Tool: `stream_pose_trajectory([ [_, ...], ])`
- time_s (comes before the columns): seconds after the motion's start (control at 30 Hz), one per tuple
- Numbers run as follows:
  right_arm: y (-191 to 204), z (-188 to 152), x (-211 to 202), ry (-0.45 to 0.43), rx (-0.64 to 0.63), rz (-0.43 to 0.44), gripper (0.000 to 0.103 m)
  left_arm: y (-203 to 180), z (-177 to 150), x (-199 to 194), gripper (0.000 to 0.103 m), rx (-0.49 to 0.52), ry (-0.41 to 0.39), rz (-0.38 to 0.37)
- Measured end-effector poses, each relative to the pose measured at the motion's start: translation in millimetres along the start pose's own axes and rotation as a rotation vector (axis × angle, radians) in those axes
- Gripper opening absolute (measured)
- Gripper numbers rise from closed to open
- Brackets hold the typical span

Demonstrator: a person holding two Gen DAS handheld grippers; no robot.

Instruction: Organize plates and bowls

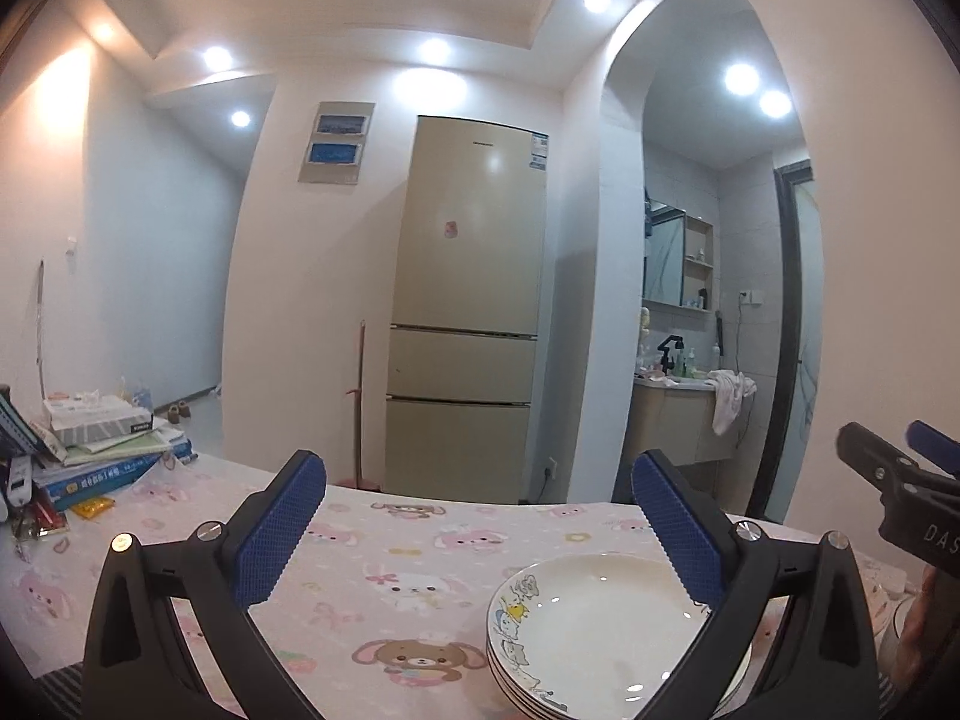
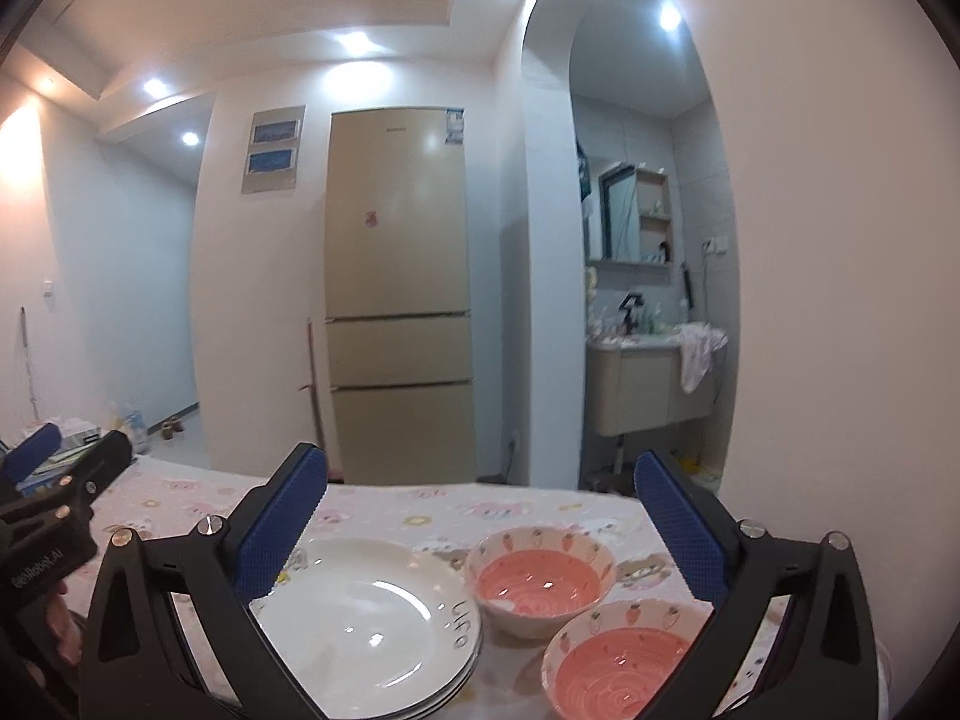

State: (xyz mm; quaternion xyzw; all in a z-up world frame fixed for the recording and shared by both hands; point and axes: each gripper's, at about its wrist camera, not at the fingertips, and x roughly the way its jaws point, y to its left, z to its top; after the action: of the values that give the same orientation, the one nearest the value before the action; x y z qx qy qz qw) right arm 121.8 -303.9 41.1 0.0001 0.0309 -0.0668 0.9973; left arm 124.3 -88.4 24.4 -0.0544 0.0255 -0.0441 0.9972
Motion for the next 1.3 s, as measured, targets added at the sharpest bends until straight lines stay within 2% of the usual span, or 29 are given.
stream_pose_trajectory([
  [0.1,4.6,-0.1,0.5,-0.021,-0.032,-0.022,0.102,6.8,0.6,1.2,0.103,-0.02,-0.022,0.001],
  [0.2,5.3,-1.4,7.3,-0.004,-0.05,-0.046,0.102,18.2,0.1,1.9,0.103,-0.105,-0.034,-0.053],
  [0.3,5.1,-3.9,14.2,0.035,-0.08,0.009,0.102,27.1,-0.6,1.3,0.103,-0.157,-0.038,-0.045],
  [0.37,3.5,-5.7,16.8,0.066,-0.08,0.089,0.102,27.2,2.7,-0.3,0.103,-0.139,-0.035,-0.032],
  [0.5,-2.9,-5.7,15.8,0.092,-0.026,0.107,0.102,20.7,10.1,-13.2,0.103,-0.094,-0.07,-0.016],
  [0.63,-7.7,1.3,3.4,0.058,-0.022,0.113,0.102,8.2,20.0,-23.0,0.103,-0.063,-0.021,-0.121],
  [0.77,-12.4,14.5,-16.4,0.028,-0.009,0.156,0.102,-10.2,33.8,-42.7,0.103,-0.03,-0.042,-0.138],
  [0.9,-14.0,28.1,-34.0,0.024,-0.043,0.181,0.102,-38.9,43.6,-63.5,0.103,0.107,-0.083,-0.088],
  [0.97,-19.2,34.3,-44.4,0.015,-0.026,0.198,0.102,-45.0,47.4,-68.6,0.103,0.129,-0.094,-0.081],
  [1.1,-31.6,41.9,-60.6,-0.007,0.006,0.2,0.101,-47.6,49.3,-74.7,0.103,0.079,-0.056,-0.149],
  [1.17,-37.0,43.1,-69.0,-0.021,0.011,0.19,0.097,-45.2,50.9,-76.1,0.103,0.04,-0.038,-0.178],
  [1.23,-43.3,43.8,-75.2,-0.019,0.013,0.177,0.094,-46.5,52.2,-79.2,0.103,0.038,-0.035,-0.183],
  [1.27,-46.2,43.9,-77.3,-0.018,0.014,0.175,0.091,-50.5,53.4,-80.5,0.099,0.06,-0.017,-0.189],
  [1.3,-49.5,43.3,-79.5,-0.018,0.017,0.173,0.089,-54.9,54.6,-82.7,0.088,0.082,0.003,-0.207],
])
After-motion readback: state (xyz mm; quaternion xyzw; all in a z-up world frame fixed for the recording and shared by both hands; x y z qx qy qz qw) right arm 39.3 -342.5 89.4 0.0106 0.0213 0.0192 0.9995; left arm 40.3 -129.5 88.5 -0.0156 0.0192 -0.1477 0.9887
